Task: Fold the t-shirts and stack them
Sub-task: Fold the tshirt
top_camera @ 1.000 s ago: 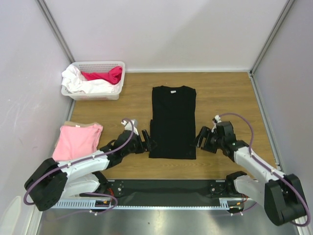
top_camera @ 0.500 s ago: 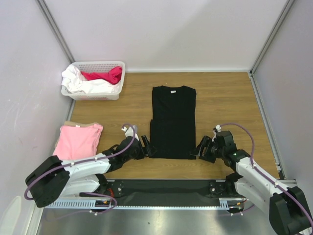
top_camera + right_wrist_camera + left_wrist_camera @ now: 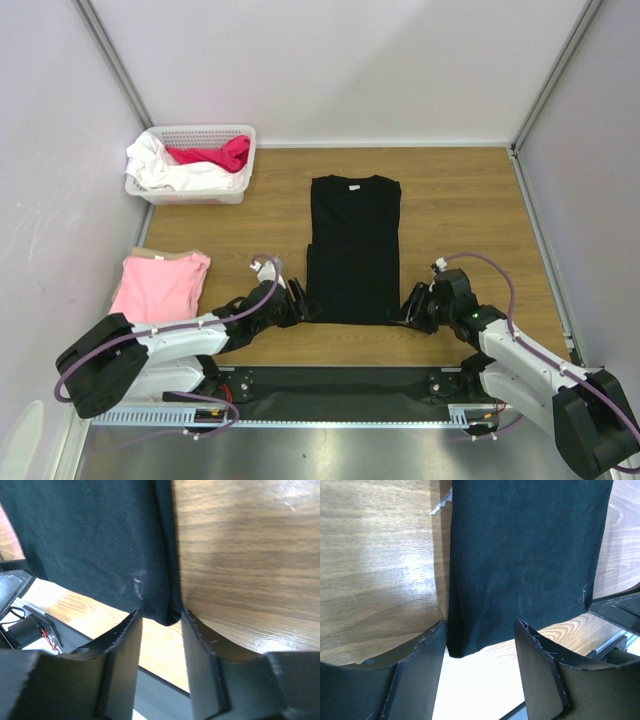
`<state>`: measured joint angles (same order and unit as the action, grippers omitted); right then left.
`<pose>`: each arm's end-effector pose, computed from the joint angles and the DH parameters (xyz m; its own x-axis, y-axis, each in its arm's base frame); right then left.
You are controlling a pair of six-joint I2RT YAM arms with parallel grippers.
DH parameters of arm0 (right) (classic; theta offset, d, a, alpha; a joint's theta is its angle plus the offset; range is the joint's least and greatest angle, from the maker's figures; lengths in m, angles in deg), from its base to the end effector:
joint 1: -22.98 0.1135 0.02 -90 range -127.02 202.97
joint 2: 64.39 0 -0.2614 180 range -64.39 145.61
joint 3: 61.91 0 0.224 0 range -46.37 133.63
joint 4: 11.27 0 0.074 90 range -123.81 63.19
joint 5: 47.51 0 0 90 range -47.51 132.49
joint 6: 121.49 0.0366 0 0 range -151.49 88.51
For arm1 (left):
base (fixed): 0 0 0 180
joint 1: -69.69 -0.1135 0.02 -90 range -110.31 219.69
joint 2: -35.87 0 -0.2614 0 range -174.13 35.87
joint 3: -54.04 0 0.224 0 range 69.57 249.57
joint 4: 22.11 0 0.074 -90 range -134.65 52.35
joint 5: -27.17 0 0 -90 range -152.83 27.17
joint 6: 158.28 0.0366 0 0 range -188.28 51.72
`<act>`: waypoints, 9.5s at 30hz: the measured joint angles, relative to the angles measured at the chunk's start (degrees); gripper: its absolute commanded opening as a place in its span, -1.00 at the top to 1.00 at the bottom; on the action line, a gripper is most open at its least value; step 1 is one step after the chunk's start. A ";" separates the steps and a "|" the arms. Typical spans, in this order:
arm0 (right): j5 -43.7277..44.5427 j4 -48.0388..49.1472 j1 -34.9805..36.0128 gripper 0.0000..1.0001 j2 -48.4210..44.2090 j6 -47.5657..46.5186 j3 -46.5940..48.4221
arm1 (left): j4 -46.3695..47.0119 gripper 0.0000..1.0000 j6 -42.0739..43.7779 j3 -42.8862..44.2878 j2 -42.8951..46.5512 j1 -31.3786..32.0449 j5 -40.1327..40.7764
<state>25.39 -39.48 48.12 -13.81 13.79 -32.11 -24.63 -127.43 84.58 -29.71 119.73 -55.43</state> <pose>0.1176 0.0671 0.1537 -0.8933 0.3310 -0.3041 0.0768 0.7789 0.6224 0.1210 -0.1371 0.1557 -0.7970 -0.3744 -0.4739 0.0200 0.7679 -0.6403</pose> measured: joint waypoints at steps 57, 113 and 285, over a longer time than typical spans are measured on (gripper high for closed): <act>2.99 -14.01 -10.78 1.00 30.45 -11.56 51.47 | -27.85 0.99 21.38 52.83 -18.78 -17.05 -5.75; -16.41 -18.40 -23.76 -0.32 89.68 -24.26 116.17 | -22.47 -0.66 22.99 95.49 -67.95 -31.61 -10.82; -15.10 -17.64 -12.94 -0.18 90.05 -28.44 104.28 | -20.39 -0.35 7.96 49.33 -42.01 -33.88 -19.82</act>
<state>10.29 -57.11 35.18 76.24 -14.65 72.17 -45.03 -119.48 133.91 -71.72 85.86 -75.25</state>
